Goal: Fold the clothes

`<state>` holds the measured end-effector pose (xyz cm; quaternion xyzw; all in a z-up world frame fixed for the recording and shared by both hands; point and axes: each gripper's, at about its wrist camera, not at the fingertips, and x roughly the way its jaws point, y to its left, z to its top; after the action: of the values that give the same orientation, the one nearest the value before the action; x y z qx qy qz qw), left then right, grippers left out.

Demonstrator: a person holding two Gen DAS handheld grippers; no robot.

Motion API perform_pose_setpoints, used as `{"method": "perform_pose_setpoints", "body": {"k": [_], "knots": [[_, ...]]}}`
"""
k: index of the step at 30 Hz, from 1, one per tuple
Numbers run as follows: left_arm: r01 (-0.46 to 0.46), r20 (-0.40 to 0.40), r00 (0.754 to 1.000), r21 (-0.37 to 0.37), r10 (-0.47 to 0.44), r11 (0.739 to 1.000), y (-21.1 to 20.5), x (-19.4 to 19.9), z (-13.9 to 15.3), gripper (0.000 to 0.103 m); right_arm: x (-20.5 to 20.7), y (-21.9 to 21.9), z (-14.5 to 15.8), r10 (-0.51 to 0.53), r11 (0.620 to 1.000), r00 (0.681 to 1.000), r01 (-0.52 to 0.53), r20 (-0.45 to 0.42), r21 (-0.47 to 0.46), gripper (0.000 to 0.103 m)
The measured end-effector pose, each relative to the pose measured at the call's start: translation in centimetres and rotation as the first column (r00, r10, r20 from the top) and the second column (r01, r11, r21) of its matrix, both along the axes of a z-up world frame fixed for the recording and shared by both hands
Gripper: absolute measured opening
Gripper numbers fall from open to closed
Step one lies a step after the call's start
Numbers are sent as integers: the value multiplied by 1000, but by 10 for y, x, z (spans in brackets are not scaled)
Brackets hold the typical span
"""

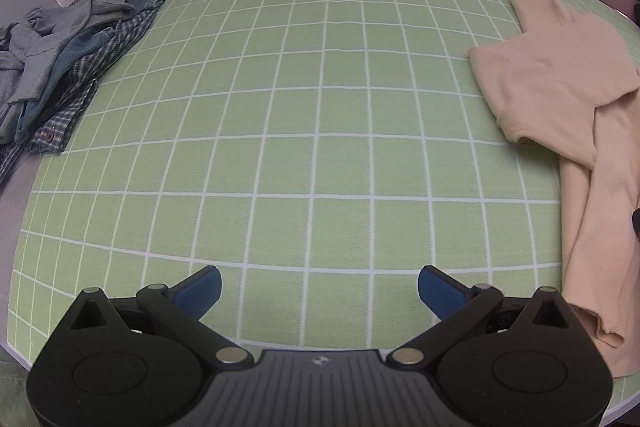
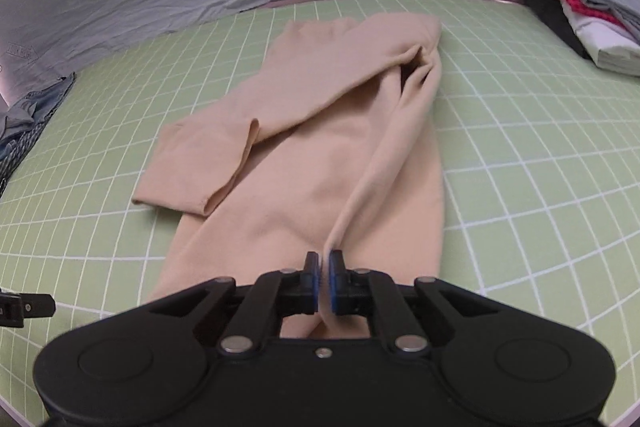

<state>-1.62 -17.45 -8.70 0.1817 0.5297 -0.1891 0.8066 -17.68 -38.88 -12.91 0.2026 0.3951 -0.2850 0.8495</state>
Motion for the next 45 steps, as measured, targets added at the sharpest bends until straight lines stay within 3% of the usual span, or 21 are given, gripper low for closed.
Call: {"method": "perform_pose_setpoints", "body": {"k": [4, 8, 10, 14, 17, 20, 28, 39, 45], "knots": [[-4, -24, 1000, -10, 3, 1000, 5, -2, -3, 103, -9, 2, 10, -34, 999, 998, 31, 55, 44, 24], [3, -24, 1000, -19, -4, 1000, 2, -6, -3, 103, -34, -2, 25, -105, 991, 979, 88, 175, 102, 23], [7, -27, 1000, -24, -8, 1000, 0, -10, -3, 103, -46, -8, 29, -159, 983, 969, 138, 191, 118, 23], [28, -45, 999, -15, -28, 1000, -6, -17, -5, 103, -53, -16, 20, -191, 979, 975, 181, 113, 95, 20], [39, -45, 998, -13, -39, 999, -13, -19, -4, 103, -47, -7, 1, -127, 987, 992, 124, 23, 101, 20], [50, -30, 998, -25, -50, 998, -21, -21, 1, 103, -40, 7, 0, -49, 998, 999, 50, -24, 35, 24], [16, -13, 1000, -72, -17, 997, -48, -16, 9, 103, -46, -25, 23, -89, 995, 996, 90, 17, -47, 41], [-85, -9, 996, -166, 85, 982, -93, 17, 14, 103, -9, -97, 31, -78, 991, 996, 81, 34, -107, 50], [-114, -24, 993, -200, 112, 973, -129, 51, 10, 103, 24, -131, 21, -66, 992, 997, 68, 25, -109, 52]]}}
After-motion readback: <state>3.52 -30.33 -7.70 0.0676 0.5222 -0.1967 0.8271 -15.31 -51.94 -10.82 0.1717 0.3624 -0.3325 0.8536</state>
